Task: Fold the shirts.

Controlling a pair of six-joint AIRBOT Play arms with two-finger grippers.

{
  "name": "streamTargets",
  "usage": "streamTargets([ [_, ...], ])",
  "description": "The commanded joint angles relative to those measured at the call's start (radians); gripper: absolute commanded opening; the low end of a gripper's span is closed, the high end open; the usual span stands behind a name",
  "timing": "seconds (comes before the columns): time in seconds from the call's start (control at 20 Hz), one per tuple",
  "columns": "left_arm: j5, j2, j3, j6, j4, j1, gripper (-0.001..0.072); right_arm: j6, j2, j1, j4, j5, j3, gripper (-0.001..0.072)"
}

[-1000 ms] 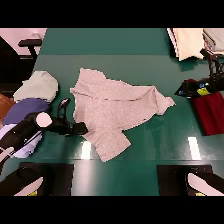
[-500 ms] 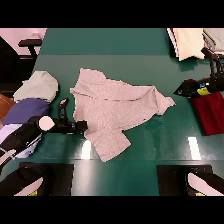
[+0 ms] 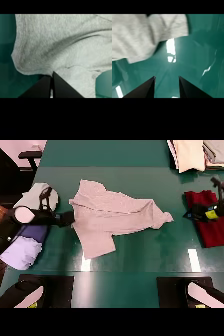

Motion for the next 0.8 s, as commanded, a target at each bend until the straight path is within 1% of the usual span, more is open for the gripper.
streamTargets([
  [0.0,-0.032,-0.002,0.055,0.038,0.014,0.037,0.0020,-0.061,-0.078,-0.065,0.050,-0.043,-0.103,0.0347],
  [0.1,-0.033,-0.002,0.055,0.038,0.014,0.037,0.0020,-0.085,-0.152,-0.060,0.091,-0.076,-0.105,0.0347],
  [0.2,-0.035,-0.002,0.055,0.038,0.014,0.037,0.0020,-0.092,-0.220,-0.042,0.124,-0.146,-0.105,0.0347],
  [0.3,-0.037,-0.002,0.055,0.037,0.013,0.037,0.0020,-0.102,-0.269,-0.024,0.163,-0.197,-0.104,0.0347],
  [0.45,-0.037,-0.002,0.055,0.035,0.013,0.037,0.0020,-0.120,-0.316,-0.002,0.219,-0.237,-0.103,0.0347],
  [0.6,-0.037,-0.002,0.055,0.035,0.012,0.037,0.0020,-0.121,-0.339,0.006,0.228,-0.235,-0.065,0.0346],
  [0.75,-0.038,-0.002,0.055,0.035,0.010,0.037,0.0020,-0.121,-0.367,0.029,0.227,-0.186,-0.017,0.0329],
])
